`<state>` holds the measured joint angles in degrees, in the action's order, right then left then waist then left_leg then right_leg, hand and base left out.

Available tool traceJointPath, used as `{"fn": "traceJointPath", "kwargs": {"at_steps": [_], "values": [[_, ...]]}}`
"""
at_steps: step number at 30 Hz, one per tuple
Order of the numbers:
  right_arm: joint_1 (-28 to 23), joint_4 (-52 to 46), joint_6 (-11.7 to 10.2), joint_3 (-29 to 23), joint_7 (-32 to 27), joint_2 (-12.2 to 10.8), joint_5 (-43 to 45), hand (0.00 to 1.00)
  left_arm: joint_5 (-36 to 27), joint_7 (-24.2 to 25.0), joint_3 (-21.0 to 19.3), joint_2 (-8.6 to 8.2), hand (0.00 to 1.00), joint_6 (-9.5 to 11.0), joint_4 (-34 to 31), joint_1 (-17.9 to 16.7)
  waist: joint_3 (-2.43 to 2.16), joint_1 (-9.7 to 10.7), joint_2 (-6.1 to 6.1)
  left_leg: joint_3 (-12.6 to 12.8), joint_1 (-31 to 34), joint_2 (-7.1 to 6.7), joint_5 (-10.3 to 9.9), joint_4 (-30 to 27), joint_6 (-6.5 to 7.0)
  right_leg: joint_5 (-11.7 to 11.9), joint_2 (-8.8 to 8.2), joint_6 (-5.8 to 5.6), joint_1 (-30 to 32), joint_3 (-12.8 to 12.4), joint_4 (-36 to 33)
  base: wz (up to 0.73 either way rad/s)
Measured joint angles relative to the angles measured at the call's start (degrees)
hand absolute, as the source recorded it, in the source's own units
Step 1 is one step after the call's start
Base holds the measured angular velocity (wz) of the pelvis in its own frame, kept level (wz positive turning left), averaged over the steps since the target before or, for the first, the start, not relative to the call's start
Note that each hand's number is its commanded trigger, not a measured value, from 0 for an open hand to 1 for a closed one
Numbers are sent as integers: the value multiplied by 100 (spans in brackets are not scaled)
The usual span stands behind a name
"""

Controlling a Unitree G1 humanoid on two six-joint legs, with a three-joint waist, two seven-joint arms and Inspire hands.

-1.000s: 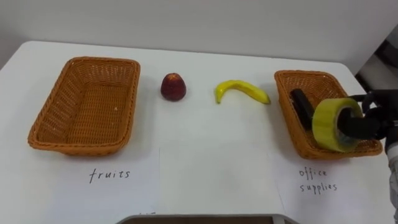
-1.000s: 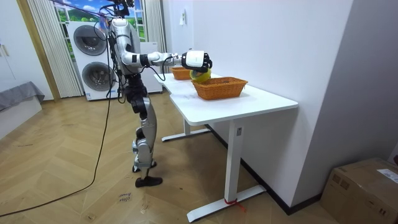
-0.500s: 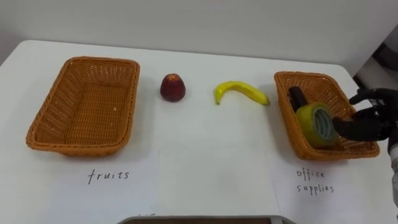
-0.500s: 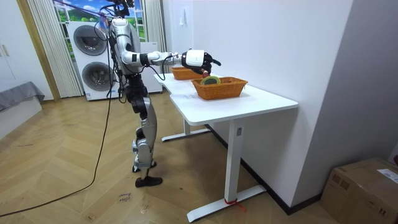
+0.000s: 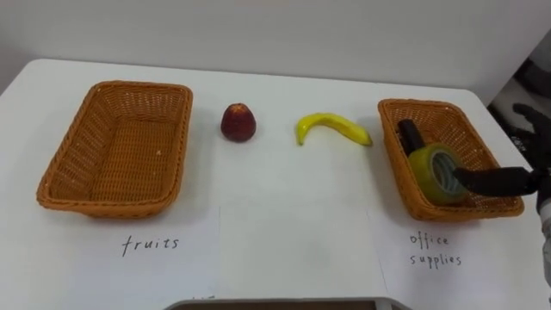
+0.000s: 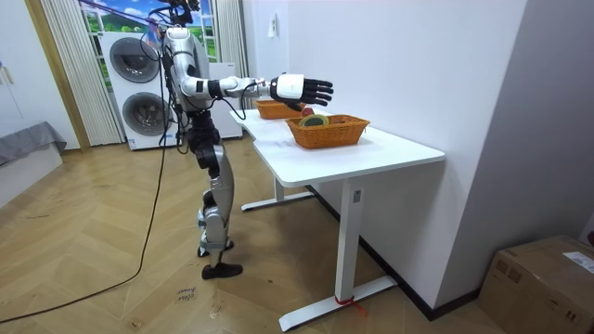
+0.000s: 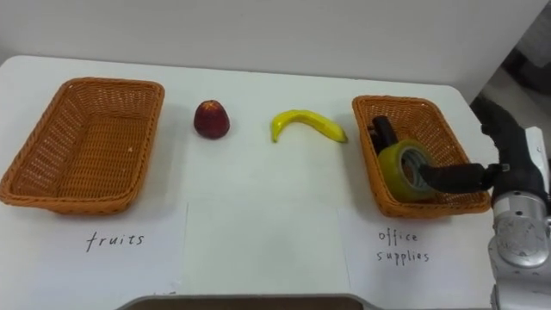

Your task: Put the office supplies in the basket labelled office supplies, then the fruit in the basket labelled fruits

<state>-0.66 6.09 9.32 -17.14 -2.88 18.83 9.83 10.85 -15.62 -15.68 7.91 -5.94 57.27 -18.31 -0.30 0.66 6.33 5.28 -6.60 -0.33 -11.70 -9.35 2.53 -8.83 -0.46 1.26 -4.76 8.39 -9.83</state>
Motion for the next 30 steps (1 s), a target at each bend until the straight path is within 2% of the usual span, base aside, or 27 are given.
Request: {"fn": "traceJointPath", "kwargs": {"at_steps": [12, 14, 16, 21, 25, 30], "values": [[12, -271, 1, 0, 177, 20, 6, 0, -41, 106, 10, -2, 0, 2, 18, 8, -7, -52, 5, 19, -6, 5, 0, 15, 0, 1, 5, 1, -7, -30, -31, -1], [60, -420, 2, 1, 177, 78, -11, 0, -139, 108, 6, 0, 0, 1, 26, 3, -9, -57, 10, 19, -6, 3, 0, 35, 0, 1, 3, 1, -15, -28, -37, 0], [99, -609, 2, 0, 163, 239, -27, 0, -179, 126, 3, 11, 0, 1, 24, -8, -3, -86, 17, 19, -11, -1, 1, 36, 1, 0, -1, -1, -22, -23, -39, 0], [383, -843, 2, 5, 156, 404, 2, 0, -164, 258, 2, 49, 0, 1, 11, -22, 11, -131, 94, 18, -4, -3, 0, 26, 1, -5, -5, -8, -11, -19, -21, 0], [543, -948, 2, 26, 113, 408, 9, 0, -179, 247, 11, 57, 0, 1, -6, 7, 24, -236, 174, -32, 25, -9, -2, 12, 3, -4, -10, -8, -17, 34, 3, 5], [655, -949, 15, 183, 116, 410, 9, 0, -185, 135, 35, 62, 0, -5, 28, -32, 16, -294, 205, -93, 81, -16, -2, -11, 6, -8, -26, -13, -3, 136, -10, 7]]}}
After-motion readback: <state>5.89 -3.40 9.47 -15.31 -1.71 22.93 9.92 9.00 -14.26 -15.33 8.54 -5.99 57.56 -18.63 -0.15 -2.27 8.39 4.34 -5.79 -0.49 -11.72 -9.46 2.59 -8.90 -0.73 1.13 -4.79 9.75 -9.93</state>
